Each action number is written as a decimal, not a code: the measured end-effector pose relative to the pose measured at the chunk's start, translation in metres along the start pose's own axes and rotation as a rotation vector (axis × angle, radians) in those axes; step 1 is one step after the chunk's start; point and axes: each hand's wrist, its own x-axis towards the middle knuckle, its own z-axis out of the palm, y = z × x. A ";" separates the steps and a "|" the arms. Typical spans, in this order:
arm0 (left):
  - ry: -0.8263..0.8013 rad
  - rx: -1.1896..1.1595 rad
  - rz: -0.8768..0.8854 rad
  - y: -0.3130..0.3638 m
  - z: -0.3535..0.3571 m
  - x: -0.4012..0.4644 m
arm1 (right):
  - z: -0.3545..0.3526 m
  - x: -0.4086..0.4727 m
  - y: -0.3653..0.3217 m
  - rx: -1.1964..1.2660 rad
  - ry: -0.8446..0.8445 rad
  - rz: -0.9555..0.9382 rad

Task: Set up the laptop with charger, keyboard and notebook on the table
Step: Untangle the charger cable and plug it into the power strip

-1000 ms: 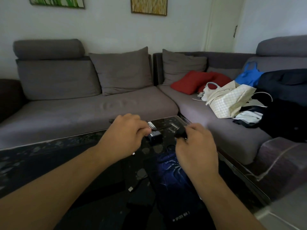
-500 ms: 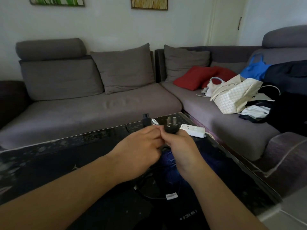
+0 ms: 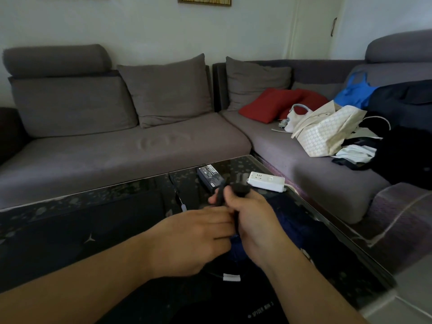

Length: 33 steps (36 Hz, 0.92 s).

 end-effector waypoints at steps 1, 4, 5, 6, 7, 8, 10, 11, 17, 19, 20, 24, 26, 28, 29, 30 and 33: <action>0.038 -0.085 -0.021 -0.001 0.001 0.001 | -0.004 0.005 0.000 0.086 0.073 0.016; 0.146 -0.352 -0.231 -0.012 0.010 0.007 | -0.014 0.015 0.000 0.147 0.227 0.062; 0.194 -0.433 -0.326 -0.017 0.015 0.011 | -0.016 0.018 0.000 0.144 0.260 0.078; 0.247 -0.518 -0.423 -0.019 0.019 0.018 | -0.016 0.021 0.001 0.161 0.297 0.093; 0.311 -0.623 -0.513 -0.020 0.021 0.027 | -0.017 0.024 0.003 0.188 0.339 0.108; 0.372 -0.744 -0.607 -0.020 0.023 0.039 | -0.017 0.027 0.005 0.210 0.380 0.122; 0.460 -0.957 -0.844 -0.025 0.021 0.062 | -0.017 0.028 0.008 0.216 0.441 0.151; 0.474 -1.022 -0.994 -0.034 0.027 0.072 | -0.018 0.030 0.009 0.206 0.456 0.161; 0.008 -0.888 -1.654 -0.117 0.123 0.095 | -0.017 0.036 0.005 0.114 0.446 0.278; -0.212 -0.810 -1.755 -0.131 0.152 0.098 | -0.017 0.036 0.006 0.118 0.433 0.275; -0.272 -0.759 -1.769 -0.137 0.165 0.099 | -0.016 0.036 0.006 0.124 0.425 0.272; -0.302 -0.698 -1.762 -0.147 0.191 0.107 | -0.013 0.033 0.005 0.091 0.371 0.275; -0.265 -0.694 -1.734 -0.147 0.186 0.113 | -0.011 0.030 0.007 0.084 0.363 0.259; -0.272 -0.733 -1.682 -0.146 0.176 0.116 | -0.010 0.026 0.008 0.080 0.358 0.258; -0.285 -0.770 -1.663 -0.147 0.172 0.117 | -0.010 0.024 0.008 0.084 0.356 0.260; -0.303 -0.806 -1.651 -0.146 0.168 0.117 | -0.010 0.023 0.007 0.086 0.351 0.259; -0.383 -0.905 -1.623 -0.148 0.158 0.115 | -0.013 0.019 0.003 0.077 0.337 0.247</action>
